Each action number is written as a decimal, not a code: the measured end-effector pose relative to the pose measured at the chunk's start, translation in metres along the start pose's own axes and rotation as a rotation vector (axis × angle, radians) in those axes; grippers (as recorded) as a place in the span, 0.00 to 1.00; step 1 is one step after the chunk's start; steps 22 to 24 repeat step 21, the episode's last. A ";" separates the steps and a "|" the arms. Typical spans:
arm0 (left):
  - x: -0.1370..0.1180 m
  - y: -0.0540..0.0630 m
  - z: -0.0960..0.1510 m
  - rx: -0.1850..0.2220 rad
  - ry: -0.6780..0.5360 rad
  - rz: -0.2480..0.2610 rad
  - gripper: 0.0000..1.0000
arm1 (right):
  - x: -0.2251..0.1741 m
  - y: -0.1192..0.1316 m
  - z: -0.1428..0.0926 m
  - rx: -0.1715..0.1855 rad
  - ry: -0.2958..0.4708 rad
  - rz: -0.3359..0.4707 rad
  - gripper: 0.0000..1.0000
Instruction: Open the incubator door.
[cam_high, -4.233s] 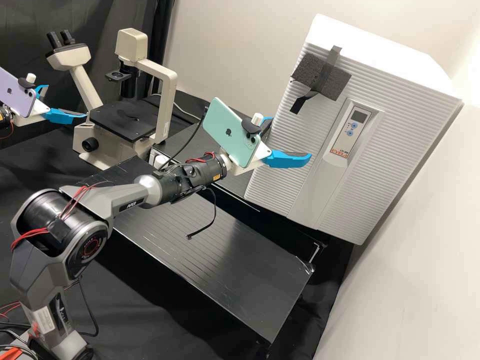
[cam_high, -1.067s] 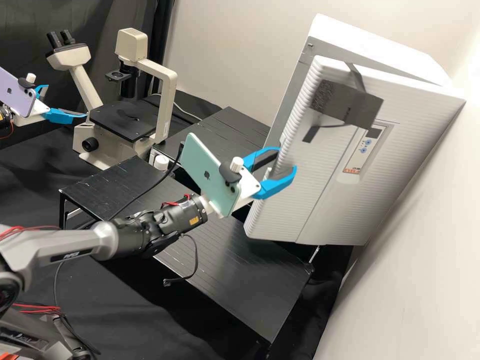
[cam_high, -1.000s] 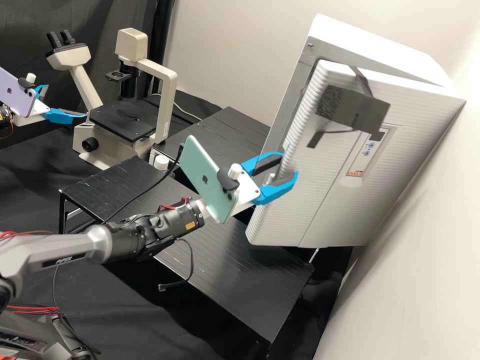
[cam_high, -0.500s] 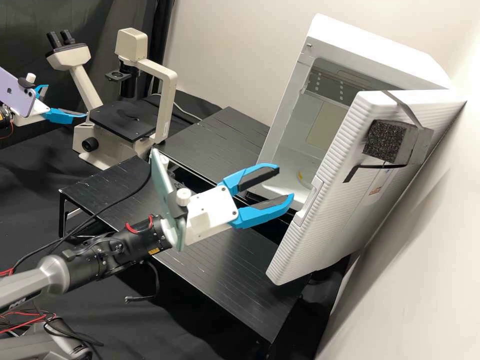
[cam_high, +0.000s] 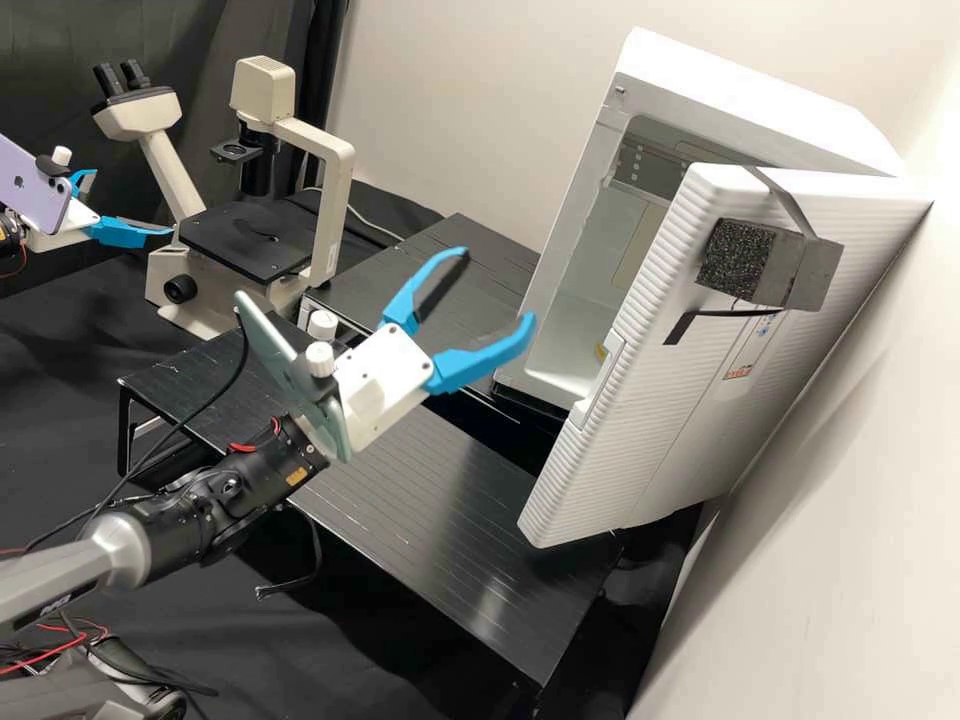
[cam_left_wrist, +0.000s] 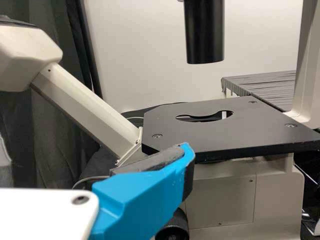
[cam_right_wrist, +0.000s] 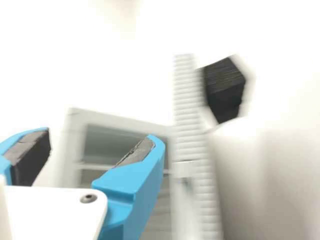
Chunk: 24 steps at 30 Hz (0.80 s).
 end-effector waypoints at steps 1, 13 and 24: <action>0.000 0.000 0.000 0.000 0.000 0.000 1.00 | 0.001 -0.006 0.000 0.001 0.016 -0.042 1.00; 0.000 0.000 0.000 0.000 0.000 0.000 1.00 | 0.025 -0.072 0.014 0.088 0.043 -0.354 1.00; 0.000 0.000 0.000 0.000 0.000 0.000 1.00 | 0.027 -0.094 0.025 0.301 0.076 -0.392 1.00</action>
